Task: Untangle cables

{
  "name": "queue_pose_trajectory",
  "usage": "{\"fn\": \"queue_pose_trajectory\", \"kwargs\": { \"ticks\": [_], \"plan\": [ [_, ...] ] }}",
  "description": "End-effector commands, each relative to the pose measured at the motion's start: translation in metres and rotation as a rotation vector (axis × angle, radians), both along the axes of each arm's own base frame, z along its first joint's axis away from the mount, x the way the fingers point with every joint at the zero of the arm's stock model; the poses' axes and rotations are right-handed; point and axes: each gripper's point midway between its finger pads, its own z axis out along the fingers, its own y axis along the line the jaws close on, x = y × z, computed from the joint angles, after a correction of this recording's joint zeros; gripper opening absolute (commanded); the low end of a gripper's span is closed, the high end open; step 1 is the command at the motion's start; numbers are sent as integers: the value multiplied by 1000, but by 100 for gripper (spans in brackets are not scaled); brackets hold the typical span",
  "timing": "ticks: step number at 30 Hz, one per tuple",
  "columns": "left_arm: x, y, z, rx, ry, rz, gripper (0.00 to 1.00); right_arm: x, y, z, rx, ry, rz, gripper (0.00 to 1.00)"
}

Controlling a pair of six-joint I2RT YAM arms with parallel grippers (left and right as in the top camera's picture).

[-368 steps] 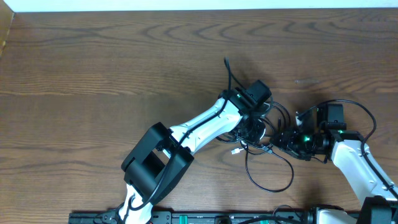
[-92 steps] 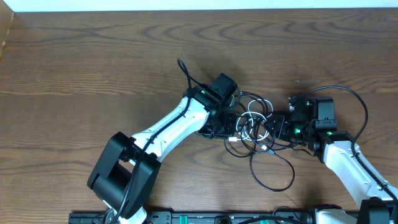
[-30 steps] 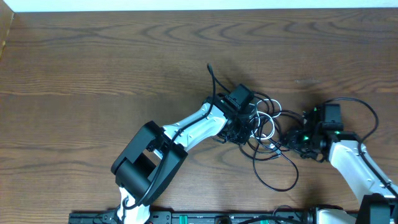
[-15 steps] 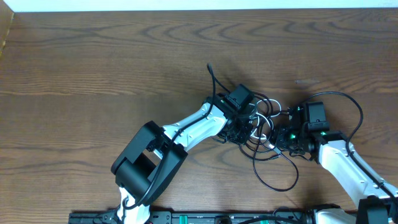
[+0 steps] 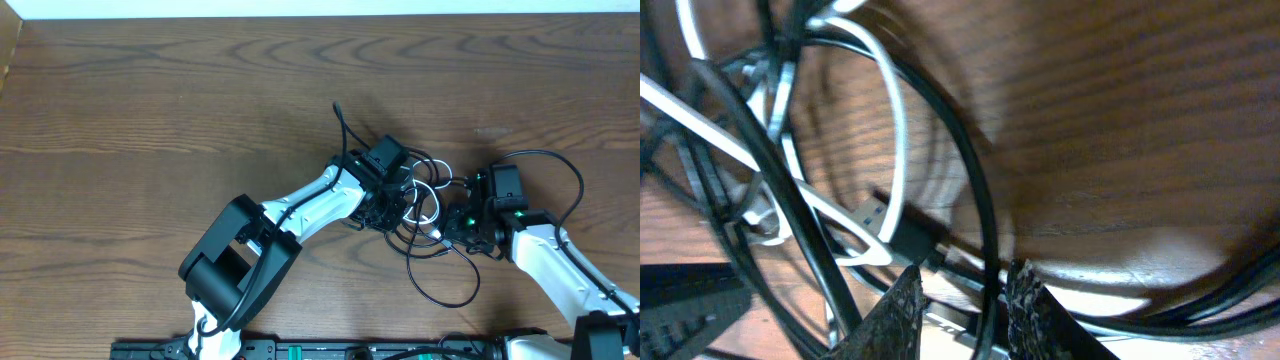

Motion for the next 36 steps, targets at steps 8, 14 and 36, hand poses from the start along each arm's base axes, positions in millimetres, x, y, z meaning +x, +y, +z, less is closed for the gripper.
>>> {"fn": "queue_pose_trajectory", "kwargs": {
  "ticks": [8, 14, 36],
  "plan": [
    [-3, -2, -2, -9, 3, -22, 8, -10, -13, -26, -87, 90, -21, 22],
    [-3, -2, -2, -9, 3, -21, 8, -11, -23, -37, -146, 111, -33, 9],
    [36, 51, 122, -88, -242, 136, 68, 38, -5, 135, -110, -287, 133, 1]
  ]
}}
